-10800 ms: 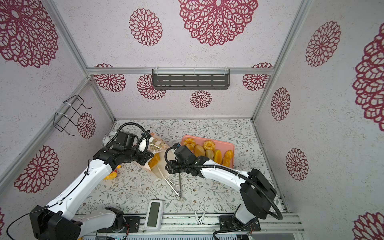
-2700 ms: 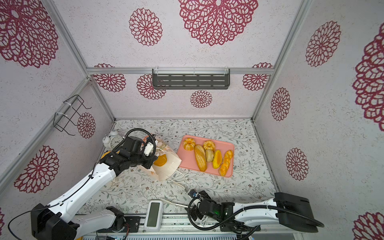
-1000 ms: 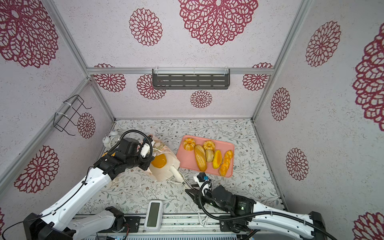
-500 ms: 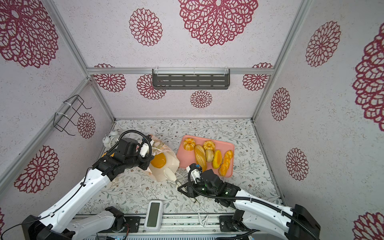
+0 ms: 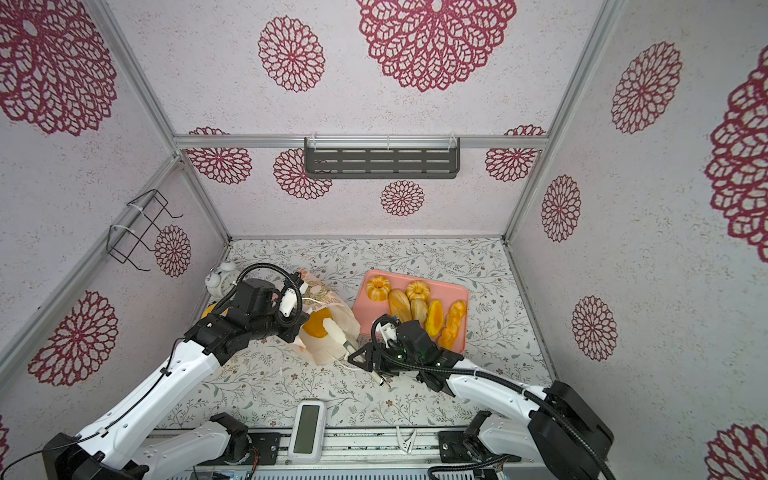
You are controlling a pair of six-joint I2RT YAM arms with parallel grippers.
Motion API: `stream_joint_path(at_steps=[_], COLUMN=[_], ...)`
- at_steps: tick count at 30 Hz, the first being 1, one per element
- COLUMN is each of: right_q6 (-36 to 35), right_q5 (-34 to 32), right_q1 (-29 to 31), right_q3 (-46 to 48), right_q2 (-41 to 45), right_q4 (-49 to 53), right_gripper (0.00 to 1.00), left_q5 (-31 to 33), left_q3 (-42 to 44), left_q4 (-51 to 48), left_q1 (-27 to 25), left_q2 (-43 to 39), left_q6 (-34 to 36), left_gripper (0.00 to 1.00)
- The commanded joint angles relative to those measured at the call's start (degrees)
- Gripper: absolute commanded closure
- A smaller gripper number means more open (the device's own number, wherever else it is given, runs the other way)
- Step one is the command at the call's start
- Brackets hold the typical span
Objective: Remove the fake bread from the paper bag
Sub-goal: 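Push the tongs into the bag and pinch the yellow round bread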
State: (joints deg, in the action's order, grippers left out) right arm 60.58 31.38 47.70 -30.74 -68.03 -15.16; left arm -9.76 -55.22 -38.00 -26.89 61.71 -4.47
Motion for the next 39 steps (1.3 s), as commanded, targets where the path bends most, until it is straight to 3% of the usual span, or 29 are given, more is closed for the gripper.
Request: stream_joint_path(at_steps=[1,22,30,36,39], right_q6=[2.91,15.39,16.34,16.27,14.96], right_q5=[3.52,12.85,14.33,13.54,12.92], right_q1=[-1.03,-1.82,-3.10,-4.35,-4.30], right_q3=[-2.55,-7.74,-12.39,-15.29,-16.41], right_q2=[-1.47,-19.55,-27.30,-31.76,-33.86], right_q4=[-4.35,-19.45,-20.73,-21.40,-21.65], right_gripper=[0.27,0.25,0.27,0.33,0.48], left_q5=[-0.96,-4.02,-5.73,-5.97,-5.67], left_q3=[-0.59,0.46,1.08,1.50,2.02], left_q4=[1.50,1.86,1.40,1.16,1.76], left_q1=[-0.21,-0.77,-1.26,-1.43,-1.44], left_q2=[-0.74,-2.43,-3.79,-4.27,-4.40], left_q6=[0.15,2.27,3.11,3.39,3.19], left_gripper=[1.00,1.00,1.00,1.00,1.00])
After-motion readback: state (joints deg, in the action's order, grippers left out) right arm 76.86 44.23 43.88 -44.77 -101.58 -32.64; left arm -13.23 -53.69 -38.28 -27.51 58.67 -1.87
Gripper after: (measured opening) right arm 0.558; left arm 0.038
